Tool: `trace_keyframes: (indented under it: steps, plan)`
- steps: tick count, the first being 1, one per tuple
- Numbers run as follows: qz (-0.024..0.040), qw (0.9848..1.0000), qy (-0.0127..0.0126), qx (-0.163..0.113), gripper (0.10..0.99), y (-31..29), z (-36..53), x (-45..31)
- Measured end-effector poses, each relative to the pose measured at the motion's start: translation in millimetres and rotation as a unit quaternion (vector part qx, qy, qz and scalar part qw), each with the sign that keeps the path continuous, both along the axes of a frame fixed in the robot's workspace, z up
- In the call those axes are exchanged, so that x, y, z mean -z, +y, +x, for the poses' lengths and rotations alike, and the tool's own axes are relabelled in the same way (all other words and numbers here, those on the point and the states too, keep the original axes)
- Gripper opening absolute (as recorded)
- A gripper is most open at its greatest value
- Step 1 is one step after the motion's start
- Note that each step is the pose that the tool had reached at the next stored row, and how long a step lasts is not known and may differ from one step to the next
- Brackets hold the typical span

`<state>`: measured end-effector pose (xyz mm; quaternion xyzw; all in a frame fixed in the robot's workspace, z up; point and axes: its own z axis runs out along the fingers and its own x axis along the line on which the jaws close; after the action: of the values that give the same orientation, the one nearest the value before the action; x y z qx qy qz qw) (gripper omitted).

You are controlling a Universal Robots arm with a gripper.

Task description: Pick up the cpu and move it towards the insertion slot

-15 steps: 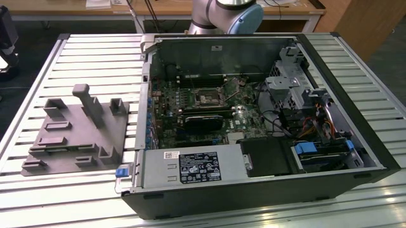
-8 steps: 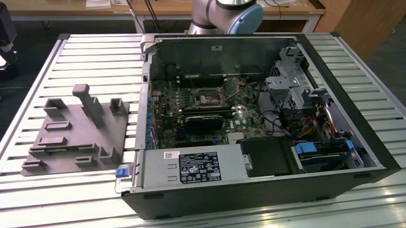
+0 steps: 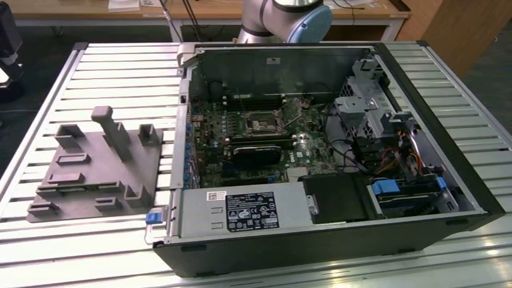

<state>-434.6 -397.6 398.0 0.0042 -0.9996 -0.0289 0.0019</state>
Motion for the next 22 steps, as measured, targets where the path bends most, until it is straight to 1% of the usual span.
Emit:
trace_keyframes:
  steps: [22]
  plan:
    - [0.0000, 1.0000, 0.0000, 0.001, 0.545, 0.0, 14.6, -0.5]
